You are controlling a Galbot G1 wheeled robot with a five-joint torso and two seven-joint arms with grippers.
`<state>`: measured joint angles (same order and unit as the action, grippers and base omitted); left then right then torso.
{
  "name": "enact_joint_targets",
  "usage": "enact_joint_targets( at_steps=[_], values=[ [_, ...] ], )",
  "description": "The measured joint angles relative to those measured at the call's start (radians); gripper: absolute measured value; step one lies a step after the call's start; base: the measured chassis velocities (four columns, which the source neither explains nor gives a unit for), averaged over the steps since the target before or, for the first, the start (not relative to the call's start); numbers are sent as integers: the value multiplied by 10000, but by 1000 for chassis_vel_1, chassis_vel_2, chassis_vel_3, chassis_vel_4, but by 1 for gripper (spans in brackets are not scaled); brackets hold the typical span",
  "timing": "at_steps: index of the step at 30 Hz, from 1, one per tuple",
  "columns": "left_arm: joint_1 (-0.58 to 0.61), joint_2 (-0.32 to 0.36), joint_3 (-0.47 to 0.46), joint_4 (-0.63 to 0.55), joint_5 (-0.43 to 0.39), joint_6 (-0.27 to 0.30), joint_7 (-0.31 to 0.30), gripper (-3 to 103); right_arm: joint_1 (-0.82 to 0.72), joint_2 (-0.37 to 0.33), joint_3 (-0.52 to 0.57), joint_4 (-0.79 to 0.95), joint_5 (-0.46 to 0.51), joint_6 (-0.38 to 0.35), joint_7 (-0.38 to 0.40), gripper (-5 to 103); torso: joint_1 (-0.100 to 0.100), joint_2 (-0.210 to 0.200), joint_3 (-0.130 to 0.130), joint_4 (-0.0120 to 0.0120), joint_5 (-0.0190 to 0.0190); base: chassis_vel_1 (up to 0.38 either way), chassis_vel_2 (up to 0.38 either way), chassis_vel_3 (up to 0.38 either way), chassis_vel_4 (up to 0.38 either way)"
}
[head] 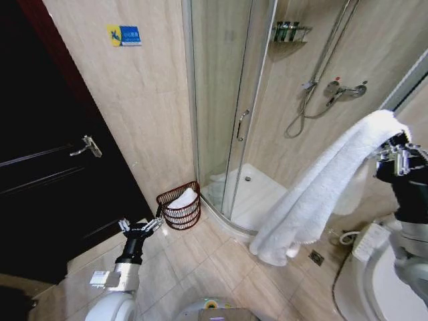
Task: Discard the used towel into the hamper.
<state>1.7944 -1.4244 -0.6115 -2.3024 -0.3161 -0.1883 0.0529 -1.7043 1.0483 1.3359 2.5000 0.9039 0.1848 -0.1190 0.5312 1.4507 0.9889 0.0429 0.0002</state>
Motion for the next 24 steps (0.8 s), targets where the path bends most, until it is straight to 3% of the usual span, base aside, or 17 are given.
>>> enact_joint_targets(
  at_steps=[8, 24],
  values=[
    [-2, 0, 0, 0, 0, 0, 0, 100, -23, 5, -15, -1, 0, 0, -53, 4, 9, -3, 2, 1, -3, -43, 54, 66, -15],
    [1, 0, 1, 0, 0, 0, 0, 100, -5, -29, -21, 0, 0, 25, -190, 4, -4, 0, -2, -1, -1, 83, 74, 61, 72]
  ],
)
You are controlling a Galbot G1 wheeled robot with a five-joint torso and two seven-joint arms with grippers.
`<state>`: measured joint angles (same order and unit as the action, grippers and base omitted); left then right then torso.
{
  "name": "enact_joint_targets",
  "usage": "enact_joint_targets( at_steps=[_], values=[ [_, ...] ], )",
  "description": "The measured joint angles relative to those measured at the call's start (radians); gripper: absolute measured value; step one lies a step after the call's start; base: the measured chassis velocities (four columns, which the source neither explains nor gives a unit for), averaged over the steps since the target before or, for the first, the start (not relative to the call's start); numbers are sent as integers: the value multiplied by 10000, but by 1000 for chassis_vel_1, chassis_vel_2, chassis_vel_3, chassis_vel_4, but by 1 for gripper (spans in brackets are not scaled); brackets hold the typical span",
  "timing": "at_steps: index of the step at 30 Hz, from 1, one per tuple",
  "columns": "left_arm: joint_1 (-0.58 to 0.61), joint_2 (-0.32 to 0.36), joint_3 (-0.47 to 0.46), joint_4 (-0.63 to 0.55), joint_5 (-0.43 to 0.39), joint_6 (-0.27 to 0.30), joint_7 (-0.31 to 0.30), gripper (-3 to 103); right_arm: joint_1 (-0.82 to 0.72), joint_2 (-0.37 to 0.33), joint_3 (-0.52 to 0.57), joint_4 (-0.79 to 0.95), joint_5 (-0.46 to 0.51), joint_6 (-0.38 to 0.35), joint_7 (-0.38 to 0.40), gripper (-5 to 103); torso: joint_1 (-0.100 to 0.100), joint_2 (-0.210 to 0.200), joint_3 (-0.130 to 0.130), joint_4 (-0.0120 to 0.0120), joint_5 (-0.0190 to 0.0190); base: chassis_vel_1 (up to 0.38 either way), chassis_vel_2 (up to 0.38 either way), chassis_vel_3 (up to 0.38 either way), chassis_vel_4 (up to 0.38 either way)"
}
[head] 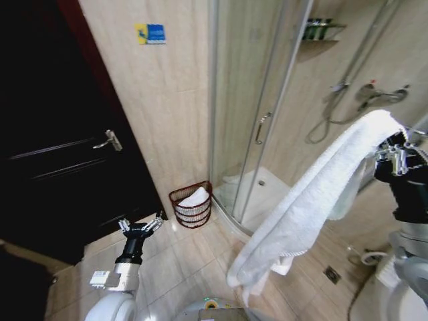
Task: Discard the used towel into the hamper.
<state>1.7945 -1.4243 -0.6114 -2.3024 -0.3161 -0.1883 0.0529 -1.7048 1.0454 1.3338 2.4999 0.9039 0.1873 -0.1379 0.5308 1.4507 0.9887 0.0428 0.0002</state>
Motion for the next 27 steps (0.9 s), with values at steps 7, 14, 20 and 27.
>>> enact_joint_targets(
  at_steps=[7, 14, 20, 27],
  values=[
    [0, 0, 0, 0, 0, 0, 0, 100, 32, -84, -12, 0, 56, 2, -24, 4, -1, 1, -1, 1, -3, 123, 120, 124, 118],
    [0, 0, 0, 0, 0, 0, 0, 100, 15, -97, -16, 0, 86, 1, -85, 4, 0, 1, 0, 2, -2, 135, 121, 129, 125],
    [0, 0, -1, 0, 0, 0, 0, 100, 15, -111, -9, 0, 86, 2, -104, 4, 0, 1, 0, 1, -1, 116, 118, 119, 114],
    [1, 0, -1, 0, 0, 0, 0, 100, 30, -122, -2, 0, 88, 3, -113, 4, 0, 1, 0, 0, -1, 42, 50, 53, 42]
  ],
)
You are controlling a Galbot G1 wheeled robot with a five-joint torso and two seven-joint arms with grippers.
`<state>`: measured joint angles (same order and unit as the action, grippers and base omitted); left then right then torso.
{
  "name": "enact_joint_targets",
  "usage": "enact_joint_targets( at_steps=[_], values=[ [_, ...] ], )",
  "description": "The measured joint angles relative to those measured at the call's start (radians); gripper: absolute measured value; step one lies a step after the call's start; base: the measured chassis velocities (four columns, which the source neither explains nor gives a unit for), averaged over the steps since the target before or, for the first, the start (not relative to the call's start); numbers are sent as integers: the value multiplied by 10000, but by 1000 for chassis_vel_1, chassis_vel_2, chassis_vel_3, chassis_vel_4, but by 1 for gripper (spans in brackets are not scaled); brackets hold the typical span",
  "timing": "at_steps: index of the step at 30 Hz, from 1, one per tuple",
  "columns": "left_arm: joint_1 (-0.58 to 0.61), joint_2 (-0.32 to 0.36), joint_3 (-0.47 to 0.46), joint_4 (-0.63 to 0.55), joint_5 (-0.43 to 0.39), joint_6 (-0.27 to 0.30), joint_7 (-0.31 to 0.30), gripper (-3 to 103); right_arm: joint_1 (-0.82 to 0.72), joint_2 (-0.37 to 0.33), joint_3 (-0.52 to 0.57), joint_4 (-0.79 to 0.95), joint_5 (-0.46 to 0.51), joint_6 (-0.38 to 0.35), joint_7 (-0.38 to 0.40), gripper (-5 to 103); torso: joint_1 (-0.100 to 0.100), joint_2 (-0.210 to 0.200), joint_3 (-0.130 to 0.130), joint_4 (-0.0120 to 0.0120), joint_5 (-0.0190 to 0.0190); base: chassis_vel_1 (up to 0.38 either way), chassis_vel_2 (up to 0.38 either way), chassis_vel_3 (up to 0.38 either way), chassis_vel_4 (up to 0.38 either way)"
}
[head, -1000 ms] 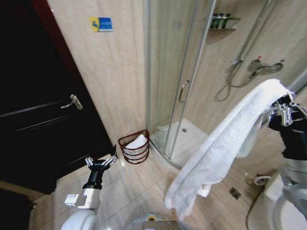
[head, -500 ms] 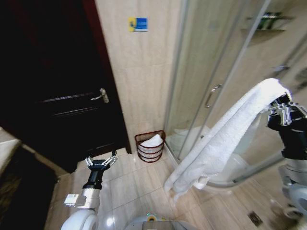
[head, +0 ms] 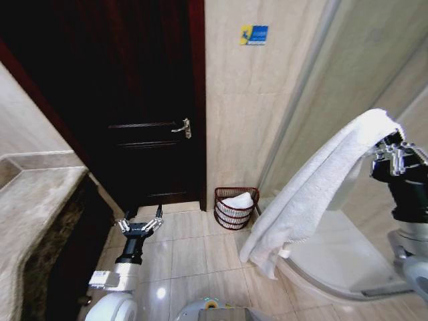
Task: Discard the used towel into the hamper.
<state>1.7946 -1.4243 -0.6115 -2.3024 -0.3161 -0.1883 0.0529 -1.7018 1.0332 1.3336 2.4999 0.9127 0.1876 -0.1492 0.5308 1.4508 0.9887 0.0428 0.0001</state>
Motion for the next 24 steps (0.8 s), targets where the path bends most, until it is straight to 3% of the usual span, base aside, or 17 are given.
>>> enact_joint_targets(
  at_steps=[8, 24],
  values=[
    [0, 0, 0, 0, 0, 0, 0, 100, -51, -32, 38, 0, 4, 12, -26, 4, 2, 5, 1, -1, 0, 0, 0, 0, 0],
    [-1, 0, 0, 0, 0, 0, 0, 100, -71, -3, 71, 1, -96, 70, 153, 4, 187, 381, 190, -1, -1, 0, 0, 0, 0]
  ],
)
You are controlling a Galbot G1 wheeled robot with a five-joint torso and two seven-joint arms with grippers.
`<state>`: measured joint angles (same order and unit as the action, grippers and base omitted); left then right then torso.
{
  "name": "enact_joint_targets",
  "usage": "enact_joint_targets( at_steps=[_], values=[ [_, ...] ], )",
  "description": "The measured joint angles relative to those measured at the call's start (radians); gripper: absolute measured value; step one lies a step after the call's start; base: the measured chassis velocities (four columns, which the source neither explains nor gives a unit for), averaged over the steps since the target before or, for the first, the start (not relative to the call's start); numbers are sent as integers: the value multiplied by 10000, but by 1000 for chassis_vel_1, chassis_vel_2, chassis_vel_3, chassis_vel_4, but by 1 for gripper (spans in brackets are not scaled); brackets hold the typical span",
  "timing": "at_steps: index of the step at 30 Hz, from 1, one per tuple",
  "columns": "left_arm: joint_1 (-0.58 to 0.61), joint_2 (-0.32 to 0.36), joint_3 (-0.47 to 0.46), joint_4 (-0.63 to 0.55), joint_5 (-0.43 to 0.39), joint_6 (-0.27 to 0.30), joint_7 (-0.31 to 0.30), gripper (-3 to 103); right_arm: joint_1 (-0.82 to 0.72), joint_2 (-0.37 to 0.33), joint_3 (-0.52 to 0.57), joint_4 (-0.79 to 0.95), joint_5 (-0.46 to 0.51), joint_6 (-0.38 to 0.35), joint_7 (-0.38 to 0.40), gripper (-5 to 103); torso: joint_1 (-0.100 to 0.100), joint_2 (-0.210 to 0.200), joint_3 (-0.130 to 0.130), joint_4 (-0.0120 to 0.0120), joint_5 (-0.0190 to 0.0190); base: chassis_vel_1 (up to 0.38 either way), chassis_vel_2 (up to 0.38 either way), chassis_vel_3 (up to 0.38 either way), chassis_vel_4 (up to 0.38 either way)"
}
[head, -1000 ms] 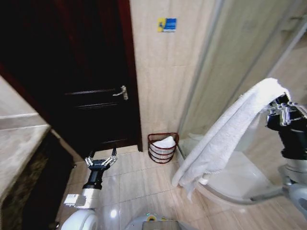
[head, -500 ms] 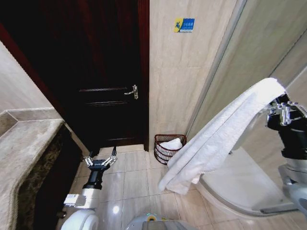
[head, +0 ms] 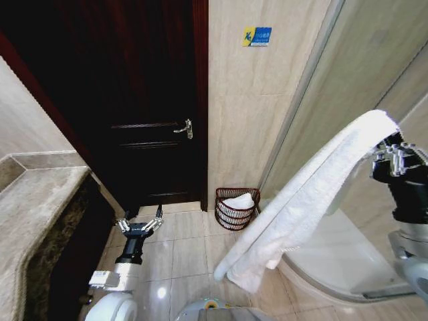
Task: Discard the used towel into the hamper.
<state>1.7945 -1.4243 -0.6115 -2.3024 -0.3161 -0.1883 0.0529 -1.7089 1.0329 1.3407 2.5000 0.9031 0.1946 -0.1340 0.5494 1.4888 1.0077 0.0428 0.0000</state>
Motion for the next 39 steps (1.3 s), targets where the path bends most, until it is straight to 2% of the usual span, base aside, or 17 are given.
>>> enact_joint_targets(
  at_steps=[14, 22, 26, 27, 29, 32, 35, 39],
  values=[
    [1, 0, 0, 0, 0, 0, 0, 100, 39, -55, 21, 0, 55, -144, -224, 4, 25, 78, 46, -2, 1, -4, 10, 9, -8],
    [0, 0, 0, 0, 0, 0, 0, 100, 75, -129, 53, 0, 120, -143, -148, 4, 23, 63, 43, 0, -5, -151, 141, 138, -148],
    [0, 0, 0, 0, 0, 0, 0, 100, 100, -181, 64, 0, 146, -143, -68, 4, 18, 59, 39, 0, 5, -225, 232, 218, -221],
    [-1, 0, 0, 0, -1, 0, 0, 100, 124, -234, 76, 0, 179, -129, -25, 4, 21, 54, 40, -1, -7, -253, 202, 221, -222],
    [-2, 0, 0, 0, 0, 0, 0, 100, 175, -334, 96, -1, 265, -59, -1, 4, 30, 46, 42, 4, 8, -192, 191, 161, -184],
    [-3, 2, 1, 0, 0, 0, 0, 100, 204, -441, 142, 0, 303, -42, 13, 4, 31, 43, 41, -1, -5, -151, 134, 112, -118],
    [-1, -1, 0, 0, 0, 0, 0, 100, 389, -804, 250, 0, 414, -162, 98, 4, 17, 44, 36, 7, 5, -57, 53, 10, -9],
    [0, -1, 0, 0, 0, 0, 0, 100, 672, -1283, 286, 2, 511, -372, 111, 4, -1, 48, 29, 0, 0, 18, -17, -12, 10]
  ],
)
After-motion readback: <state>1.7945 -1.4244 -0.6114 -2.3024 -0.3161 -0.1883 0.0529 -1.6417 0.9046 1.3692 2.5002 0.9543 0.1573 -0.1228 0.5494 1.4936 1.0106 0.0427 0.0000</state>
